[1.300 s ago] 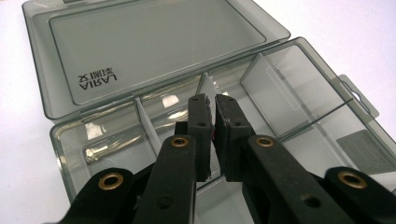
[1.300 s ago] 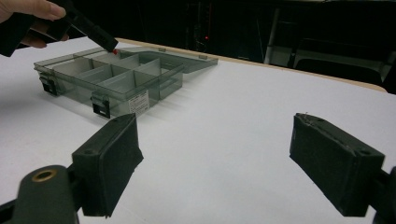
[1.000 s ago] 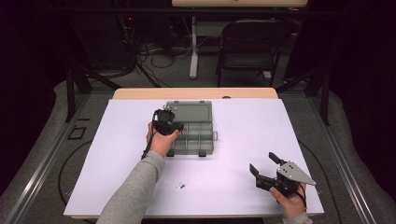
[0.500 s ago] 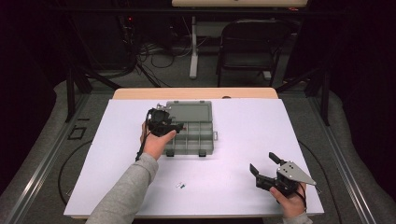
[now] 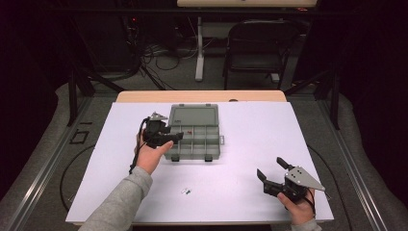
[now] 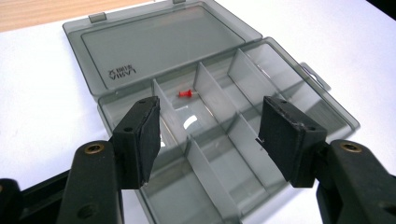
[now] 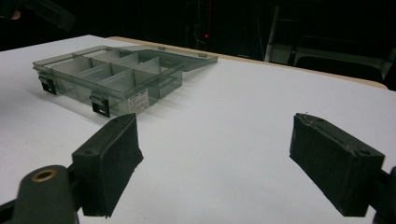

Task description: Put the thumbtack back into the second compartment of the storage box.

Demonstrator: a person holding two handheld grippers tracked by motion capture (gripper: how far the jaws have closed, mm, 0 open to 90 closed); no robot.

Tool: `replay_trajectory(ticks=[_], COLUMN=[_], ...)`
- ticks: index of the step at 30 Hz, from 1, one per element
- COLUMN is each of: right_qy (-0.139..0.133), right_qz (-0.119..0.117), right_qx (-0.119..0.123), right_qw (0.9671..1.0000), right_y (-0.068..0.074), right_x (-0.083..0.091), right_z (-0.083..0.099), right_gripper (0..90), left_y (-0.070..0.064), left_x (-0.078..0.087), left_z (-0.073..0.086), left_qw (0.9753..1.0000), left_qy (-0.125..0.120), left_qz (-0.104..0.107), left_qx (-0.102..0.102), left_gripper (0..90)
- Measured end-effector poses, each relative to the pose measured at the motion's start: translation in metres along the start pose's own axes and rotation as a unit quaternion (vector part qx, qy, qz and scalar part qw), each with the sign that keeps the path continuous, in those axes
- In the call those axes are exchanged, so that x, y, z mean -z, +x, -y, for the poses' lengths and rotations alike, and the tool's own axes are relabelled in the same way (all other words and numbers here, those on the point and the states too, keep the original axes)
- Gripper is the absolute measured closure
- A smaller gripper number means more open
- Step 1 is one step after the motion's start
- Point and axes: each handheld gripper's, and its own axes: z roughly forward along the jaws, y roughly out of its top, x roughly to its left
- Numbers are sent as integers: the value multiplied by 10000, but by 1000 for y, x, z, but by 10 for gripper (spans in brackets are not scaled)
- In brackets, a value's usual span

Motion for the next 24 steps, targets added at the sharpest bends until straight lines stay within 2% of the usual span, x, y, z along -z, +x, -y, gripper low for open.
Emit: replay_trajectory(ticks=[2,6,11,14,15,18,24], right_qy=[-6,2,3,5,10,16,3], right_qz=[-2,-5,-7,-16,-22,-27,-28], right_qx=[-4,-13,12,7,14,10,31], right_qw=[10000,10000,10000,10000,10000,10000,10000], right_y=[0,0,1,1,1,1,3], right_x=[0,-1,0,-1,-1,-1,-1], right_z=[0,0,0,0,0,0,0], right_gripper=[154,154,154,154,154,154,154], left_y=[-2,-5,-12,-14,-16,-20,-25], left_x=[6,12,24,29,31,39,48], left_z=[8,16,36,43,47,59,73], left_qw=[9998,9995,9989,9989,9989,9987,9982], left_qy=[-28,-34,-77,-85,-94,-71,-66], left_qz=[196,302,466,448,421,388,377], left_qx=[73,34,-25,-88,-190,-322,-464], left_gripper=[401,406,406,406,406,406,406])
